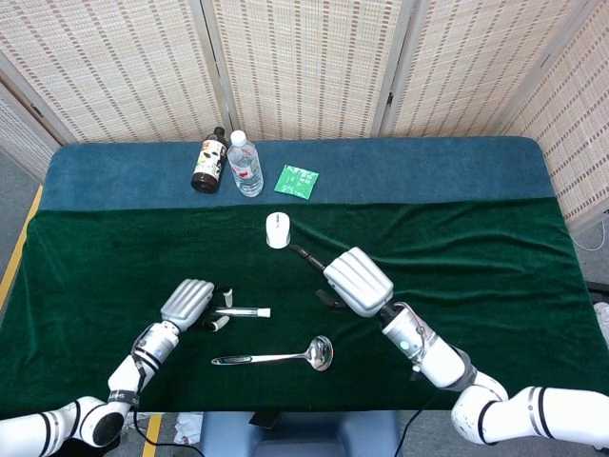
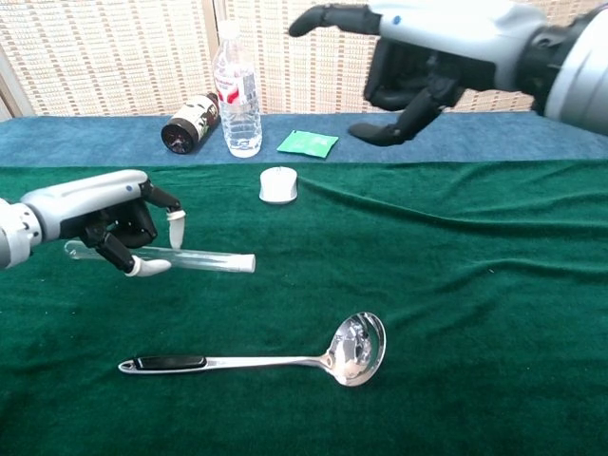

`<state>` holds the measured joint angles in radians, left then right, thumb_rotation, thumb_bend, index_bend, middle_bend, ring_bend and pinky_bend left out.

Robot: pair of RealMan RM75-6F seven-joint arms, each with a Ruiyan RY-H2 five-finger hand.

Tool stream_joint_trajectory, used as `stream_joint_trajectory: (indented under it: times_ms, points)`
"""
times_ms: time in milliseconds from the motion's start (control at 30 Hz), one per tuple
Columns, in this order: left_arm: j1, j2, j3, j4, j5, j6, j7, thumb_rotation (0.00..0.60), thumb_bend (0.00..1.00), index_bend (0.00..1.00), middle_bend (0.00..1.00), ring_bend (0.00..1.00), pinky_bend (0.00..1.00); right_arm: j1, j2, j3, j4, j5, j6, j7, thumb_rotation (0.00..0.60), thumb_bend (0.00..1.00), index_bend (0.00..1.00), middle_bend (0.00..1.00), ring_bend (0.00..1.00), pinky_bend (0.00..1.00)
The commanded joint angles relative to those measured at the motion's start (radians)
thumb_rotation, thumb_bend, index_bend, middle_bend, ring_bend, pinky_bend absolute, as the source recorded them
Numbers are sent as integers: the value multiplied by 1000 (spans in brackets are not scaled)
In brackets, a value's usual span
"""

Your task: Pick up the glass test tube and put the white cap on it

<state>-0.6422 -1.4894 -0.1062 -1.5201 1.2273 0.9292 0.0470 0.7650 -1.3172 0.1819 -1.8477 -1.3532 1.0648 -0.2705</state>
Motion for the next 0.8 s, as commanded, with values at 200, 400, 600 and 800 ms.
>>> stream_joint_trajectory:
  times_ms: [200, 400, 600, 800]
  points:
    - [-21, -80, -5, 106, -42, -23, 52, 600, 552, 690, 978, 910, 881, -40, 34, -20, 12, 11, 20, 11, 600, 433, 63, 974, 1000, 1000]
    - [-26, -93, -3, 123, -64, -40, 75, 600, 547, 601, 978, 903, 881, -60, 46, -27, 29, 18, 24, 27, 600, 433, 63, 974, 1000, 1000]
    - [-23, -76, 0, 94, -75, -39, 99, 600, 544, 445, 978, 895, 881, -76, 55, -29, 46, 23, 27, 42, 600, 434, 63, 973, 1000, 1000]
    - [-7, -5, 12, 21, -73, -32, 108, 600, 544, 346, 978, 882, 881, -117, 94, -47, 68, 44, 45, 34, 600, 433, 62, 973, 1000, 1000]
